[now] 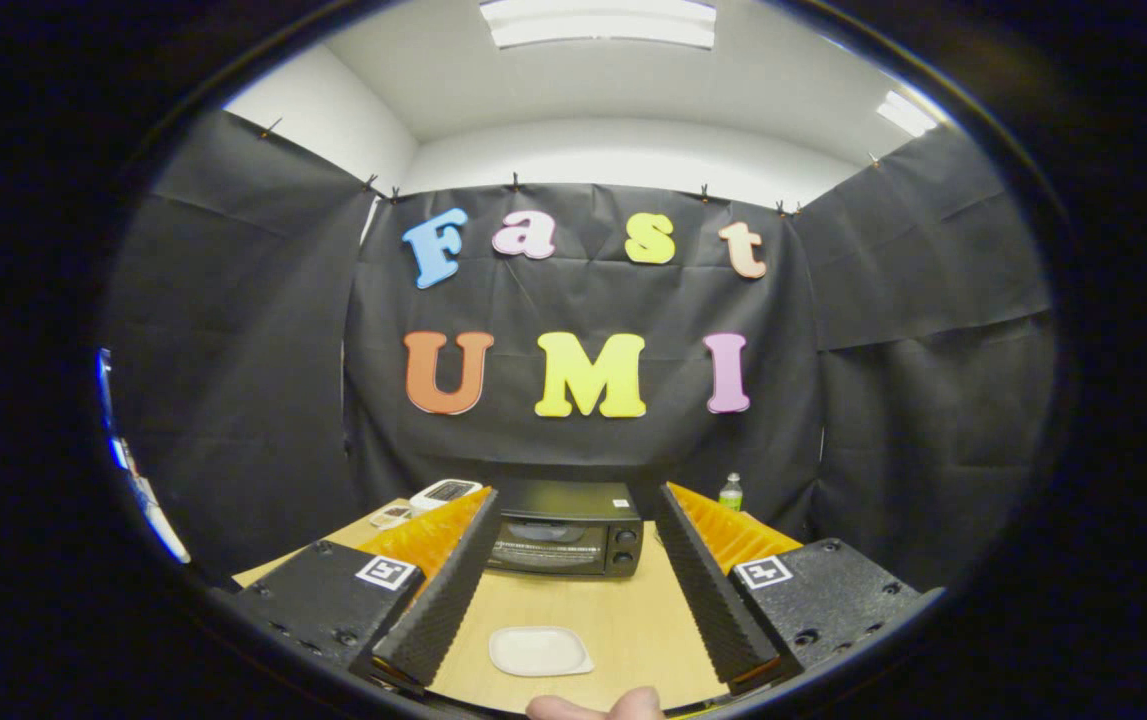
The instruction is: Open the toaster oven, put the food inside, and close the toaster oven door.
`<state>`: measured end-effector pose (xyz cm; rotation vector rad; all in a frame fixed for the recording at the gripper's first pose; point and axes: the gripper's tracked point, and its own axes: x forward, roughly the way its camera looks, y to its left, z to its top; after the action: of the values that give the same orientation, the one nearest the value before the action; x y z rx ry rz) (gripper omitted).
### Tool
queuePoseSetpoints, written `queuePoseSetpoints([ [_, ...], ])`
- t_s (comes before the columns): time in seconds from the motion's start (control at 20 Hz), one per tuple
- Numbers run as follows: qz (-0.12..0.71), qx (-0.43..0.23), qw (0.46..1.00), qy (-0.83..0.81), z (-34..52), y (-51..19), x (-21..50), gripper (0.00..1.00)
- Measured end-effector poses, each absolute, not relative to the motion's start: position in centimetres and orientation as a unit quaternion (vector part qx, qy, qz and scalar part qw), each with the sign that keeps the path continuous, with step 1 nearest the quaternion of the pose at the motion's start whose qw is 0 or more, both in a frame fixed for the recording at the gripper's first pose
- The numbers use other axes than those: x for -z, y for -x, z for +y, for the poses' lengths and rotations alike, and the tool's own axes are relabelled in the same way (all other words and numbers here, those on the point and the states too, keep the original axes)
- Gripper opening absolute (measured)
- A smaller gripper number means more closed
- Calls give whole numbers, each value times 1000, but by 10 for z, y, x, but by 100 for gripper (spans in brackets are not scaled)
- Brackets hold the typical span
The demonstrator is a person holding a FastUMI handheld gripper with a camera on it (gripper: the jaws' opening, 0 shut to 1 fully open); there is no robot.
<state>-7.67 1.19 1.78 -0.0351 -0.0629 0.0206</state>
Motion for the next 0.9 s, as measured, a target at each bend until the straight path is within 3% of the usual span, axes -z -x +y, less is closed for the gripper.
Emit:
queuePoseSetpoints([
  [0.9, -36, 37, 999, 9, -26, 64, -28, 100],
])
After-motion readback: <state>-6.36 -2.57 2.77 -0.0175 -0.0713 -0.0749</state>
